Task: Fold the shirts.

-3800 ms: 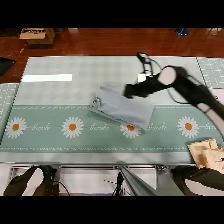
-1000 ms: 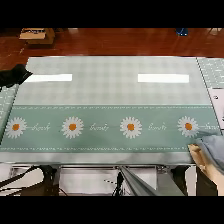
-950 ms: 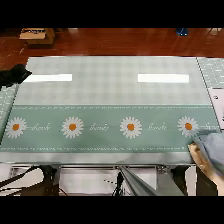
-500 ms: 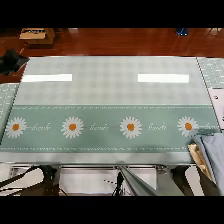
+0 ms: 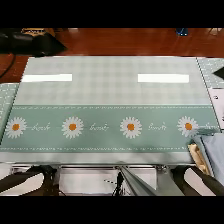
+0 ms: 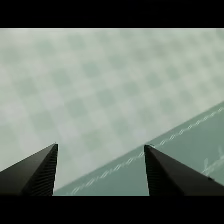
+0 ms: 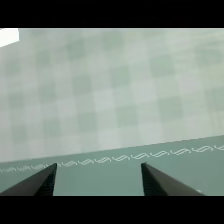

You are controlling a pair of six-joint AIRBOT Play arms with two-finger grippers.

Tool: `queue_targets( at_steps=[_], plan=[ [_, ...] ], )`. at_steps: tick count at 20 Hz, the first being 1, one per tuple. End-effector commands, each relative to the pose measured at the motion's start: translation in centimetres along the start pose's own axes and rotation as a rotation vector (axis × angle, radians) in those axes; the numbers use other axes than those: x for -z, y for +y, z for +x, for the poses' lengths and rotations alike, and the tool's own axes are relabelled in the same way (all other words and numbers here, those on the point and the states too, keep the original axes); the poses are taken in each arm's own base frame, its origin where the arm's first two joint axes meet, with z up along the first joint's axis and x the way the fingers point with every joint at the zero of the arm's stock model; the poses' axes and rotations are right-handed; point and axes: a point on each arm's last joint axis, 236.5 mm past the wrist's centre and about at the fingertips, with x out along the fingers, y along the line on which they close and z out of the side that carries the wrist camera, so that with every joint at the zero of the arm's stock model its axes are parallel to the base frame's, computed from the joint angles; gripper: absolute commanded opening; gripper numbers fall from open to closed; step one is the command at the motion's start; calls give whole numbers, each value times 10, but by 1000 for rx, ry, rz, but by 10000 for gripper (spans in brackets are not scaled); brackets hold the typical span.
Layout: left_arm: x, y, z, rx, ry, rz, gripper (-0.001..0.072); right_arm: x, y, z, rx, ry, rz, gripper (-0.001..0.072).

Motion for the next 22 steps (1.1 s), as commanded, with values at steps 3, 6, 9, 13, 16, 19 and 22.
queue_targets(
  at_steps=[3, 6, 9, 13, 16, 19, 22],
  plan=[
    [67, 8, 28, -330, 329, 110, 720, 31, 77, 64, 12, 155, -391, 608],
    [87, 2, 40, -343, 415, 122, 720, 42, 107, 76, -31, 172, -437, 604],
    [88, 0, 42, -340, 420, 125, 720, 45, 114, 76, -45, 178, -449, 595],
    [88, 0, 42, -340, 419, 125, 720, 44, 113, 76, -42, 172, -449, 595],
    [89, 1, 43, -340, 422, 125, 720, 44, 113, 76, -42, 172, -449, 595],
    [90, 2, 45, -340, 429, 123, 720, 44, 113, 76, -42, 172, -449, 595],
    [93, 4, 50, -341, 442, 120, 720, 44, 113, 76, -42, 172, -449, 595]
  ],
)
